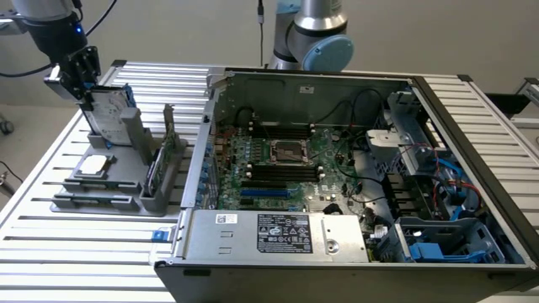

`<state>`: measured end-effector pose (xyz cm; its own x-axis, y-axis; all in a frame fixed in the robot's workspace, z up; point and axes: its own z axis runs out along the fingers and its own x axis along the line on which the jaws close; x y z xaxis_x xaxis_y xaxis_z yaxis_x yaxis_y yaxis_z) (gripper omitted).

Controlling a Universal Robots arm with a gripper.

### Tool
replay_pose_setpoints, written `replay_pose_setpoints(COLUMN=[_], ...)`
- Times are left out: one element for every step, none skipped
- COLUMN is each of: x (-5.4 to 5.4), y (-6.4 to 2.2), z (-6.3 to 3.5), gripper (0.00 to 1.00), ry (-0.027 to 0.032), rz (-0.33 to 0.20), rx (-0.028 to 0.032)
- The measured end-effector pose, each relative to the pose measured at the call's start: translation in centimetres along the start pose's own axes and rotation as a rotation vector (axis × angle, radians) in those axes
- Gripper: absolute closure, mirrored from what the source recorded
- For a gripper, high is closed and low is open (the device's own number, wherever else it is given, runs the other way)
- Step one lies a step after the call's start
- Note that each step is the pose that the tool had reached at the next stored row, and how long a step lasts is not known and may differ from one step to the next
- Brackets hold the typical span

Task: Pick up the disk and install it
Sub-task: 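Pick up the disk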

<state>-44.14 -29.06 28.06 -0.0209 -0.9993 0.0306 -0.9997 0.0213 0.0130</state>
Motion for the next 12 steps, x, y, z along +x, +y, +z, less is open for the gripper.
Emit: replay_pose_setpoints(x=[0.00,0.00,0.00,0.00,0.00,0.00,0.00,0.00,0.00,0.00,0.00,0.00], y=[0.00,0.00,0.00,0.00,0.00,0.00,0.00,0.00,0.00,0.00,0.00,0.00], z=[0.01,0.01,0.02,0.02,0.03,0.04,0.05,0.06,0.07,0.07,0.07,0.08], gripper=[0.55,0.55,0.55,0.55,0.58,0.58,0.65,0.65,0.65,0.65,0.65,0.67], ry=[0.0006,0.0012,0.0018,0.0024,0.0032,0.0041,0.0050,0.0059,0.0064,0.0067,0.0071,0.0069], rz=[0.000,0.000,0.000,0.000,0.000,0.000,0.000,0.000,0.000,0.000,0.000,0.000], rx=[0.0000,0.0000,0.0000,0.0001,0.0000,0.0000,0.0001,0.0001,0.0001,-0.0001,-0.0003,-0.0004])
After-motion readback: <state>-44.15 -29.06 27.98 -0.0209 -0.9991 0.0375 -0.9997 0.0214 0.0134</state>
